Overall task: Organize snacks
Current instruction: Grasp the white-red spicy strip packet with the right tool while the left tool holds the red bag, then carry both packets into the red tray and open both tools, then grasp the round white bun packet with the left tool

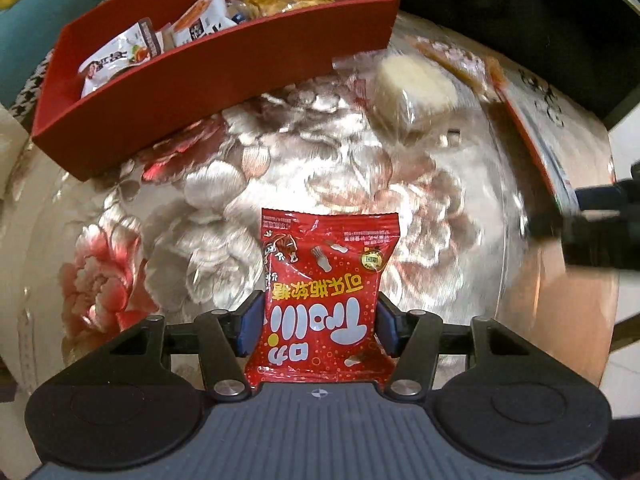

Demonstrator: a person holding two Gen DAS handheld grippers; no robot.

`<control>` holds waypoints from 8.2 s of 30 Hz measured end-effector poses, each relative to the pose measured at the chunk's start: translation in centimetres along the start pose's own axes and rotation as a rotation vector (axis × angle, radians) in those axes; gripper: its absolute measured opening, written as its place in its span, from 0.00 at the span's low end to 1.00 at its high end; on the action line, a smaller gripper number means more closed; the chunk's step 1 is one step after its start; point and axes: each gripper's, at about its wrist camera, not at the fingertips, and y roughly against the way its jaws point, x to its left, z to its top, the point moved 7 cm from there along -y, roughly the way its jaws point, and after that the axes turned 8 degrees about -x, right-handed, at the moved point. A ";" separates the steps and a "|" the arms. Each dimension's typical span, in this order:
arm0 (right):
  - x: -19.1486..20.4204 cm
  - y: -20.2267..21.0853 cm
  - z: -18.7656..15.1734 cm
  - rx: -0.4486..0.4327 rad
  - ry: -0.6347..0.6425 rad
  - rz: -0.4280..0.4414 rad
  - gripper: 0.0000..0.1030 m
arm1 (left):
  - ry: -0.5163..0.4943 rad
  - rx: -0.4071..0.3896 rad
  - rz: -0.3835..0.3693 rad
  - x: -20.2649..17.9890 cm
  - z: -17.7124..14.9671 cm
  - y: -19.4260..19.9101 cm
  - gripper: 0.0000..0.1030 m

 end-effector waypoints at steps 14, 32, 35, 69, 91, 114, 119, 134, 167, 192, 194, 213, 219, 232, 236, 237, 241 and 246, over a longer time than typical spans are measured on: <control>0.2 -2.7 2.6 -0.028 -0.238 0.130 0.98 | -0.015 -0.009 0.029 0.4 0.1 -1.0 0.92; 0.2 -2.3 3.5 -0.020 -0.183 0.010 0.54 | -0.028 -0.036 -0.023 0.2 -0.1 -0.3 0.61; 0.5 -1.7 3.0 -0.022 -0.188 0.041 0.51 | -0.028 -0.037 -0.020 0.1 -0.1 -0.1 0.59; 5.2 -3.1 3.8 -0.050 -0.109 0.018 0.64 | -0.003 -0.035 -0.017 2.1 -0.5 0.2 0.60; 5.6 -4.0 4.6 -0.011 -0.327 0.024 0.96 | 0.084 -0.029 -0.018 2.8 -0.1 0.6 0.59; 5.3 -1.9 2.1 0.017 -0.149 -0.002 0.51 | 0.105 -0.036 -0.024 3.3 -0.3 1.3 0.60; 4.6 0.3 0.5 -0.014 -0.194 0.040 0.49 | 0.115 -0.057 -0.040 3.6 0.2 2.1 0.59; 5.5 4.3 3.2 -0.184 -0.261 0.189 0.49 | 0.145 -0.102 -0.039 3.6 1.8 2.1 0.75; 6.8 7.0 16.8 -0.440 -0.182 0.243 0.49 | 0.312 -0.316 0.036 8.4 12.4 7.2 0.59; 6.5 -3.0 24.8 -0.335 -0.163 0.217 0.51 | 0.305 -0.262 0.199 12.1 18.5 0.7 0.62; 6.6 -3.1 24.9 -0.332 -0.164 0.216 0.51 | 0.299 -0.265 0.207 12.1 18.5 0.7 0.65; 3.9 -1.0 23.1 -0.362 -0.168 0.157 0.60 | 0.266 -0.317 0.197 9.8 18.6 3.2 0.81; 2.1 -0.4 21.6 -0.353 -0.191 0.130 0.62 | 0.220 -0.305 0.164 7.1 18.6 3.3 0.81; -2.6 0.3 17.6 -0.307 -0.244 0.062 0.63 | 0.129 -0.286 0.076 2.9 17.3 3.5 0.82; -4.0 -0.2 16.3 -0.277 -0.258 0.034 0.63 | 0.083 -0.259 0.039 1.0 16.2 2.8 0.82; -4.3 -0.3 16.0 -0.269 -0.259 0.031 0.64 | 0.072 -0.248 0.020 0.4 15.9 2.6 0.82; -5.6 -0.8 15.1 -0.236 -0.282 0.026 0.67 | 0.027 -0.199 -0.026 -2.3 14.6 1.3 0.83; -6.7 -1.1 14.5 -0.216 -0.332 0.045 0.68 | 0.017 -0.140 -0.051 -4.5 14.1 -1.0 0.83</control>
